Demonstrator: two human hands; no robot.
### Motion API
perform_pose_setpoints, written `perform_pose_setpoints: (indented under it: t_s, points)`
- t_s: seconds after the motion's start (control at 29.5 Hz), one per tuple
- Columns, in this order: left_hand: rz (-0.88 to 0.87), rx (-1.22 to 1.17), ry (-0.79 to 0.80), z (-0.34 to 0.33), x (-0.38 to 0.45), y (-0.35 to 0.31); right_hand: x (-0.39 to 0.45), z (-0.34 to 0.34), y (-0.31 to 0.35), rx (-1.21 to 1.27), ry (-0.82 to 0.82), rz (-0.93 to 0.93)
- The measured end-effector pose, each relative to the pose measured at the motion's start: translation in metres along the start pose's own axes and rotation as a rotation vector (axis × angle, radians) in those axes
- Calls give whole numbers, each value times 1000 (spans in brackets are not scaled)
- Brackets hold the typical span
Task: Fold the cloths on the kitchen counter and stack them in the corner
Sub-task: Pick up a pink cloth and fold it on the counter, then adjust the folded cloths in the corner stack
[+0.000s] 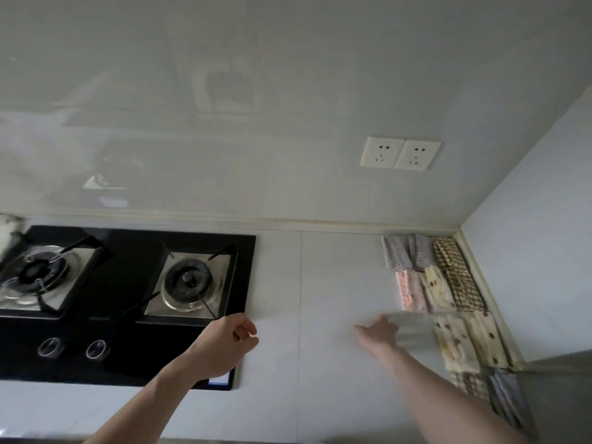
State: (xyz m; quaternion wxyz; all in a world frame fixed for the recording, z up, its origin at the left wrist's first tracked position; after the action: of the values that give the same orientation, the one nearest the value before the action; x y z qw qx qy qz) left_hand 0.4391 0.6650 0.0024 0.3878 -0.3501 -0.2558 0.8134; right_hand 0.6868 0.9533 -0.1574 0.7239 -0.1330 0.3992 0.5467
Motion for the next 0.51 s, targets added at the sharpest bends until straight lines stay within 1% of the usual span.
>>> perform_pose_setpoints:
  t_s: [0.07, 0.14, 0.34, 0.51]
  points:
    - [31, -22, -39, 12, -20, 21, -40, -36, 18, -149, 54, 111]
    - [63, -39, -87, 29, -42, 44, -82, -75, 36, -190, 137, 199]
    - [136, -44, -251, 88, -122, 121, -231, -183, 108, -140, 355, 534]
    - [176, -50, -362, 136, -201, 185, -352, -253, 141, -118, 507, 696]
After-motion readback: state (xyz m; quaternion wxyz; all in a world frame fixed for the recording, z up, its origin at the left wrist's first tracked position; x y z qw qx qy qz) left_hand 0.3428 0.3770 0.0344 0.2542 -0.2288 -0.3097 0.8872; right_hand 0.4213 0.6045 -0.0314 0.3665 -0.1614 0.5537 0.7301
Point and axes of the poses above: each hand's wrist, its own x-axis towards the middle knuckle, its own z-axis out of the back of the hand, y = z × x, the point moved 9 cm from there along x, towards the middle knuckle, and after that the axes turned 11 degrees about -z, right-handed, at the moved point
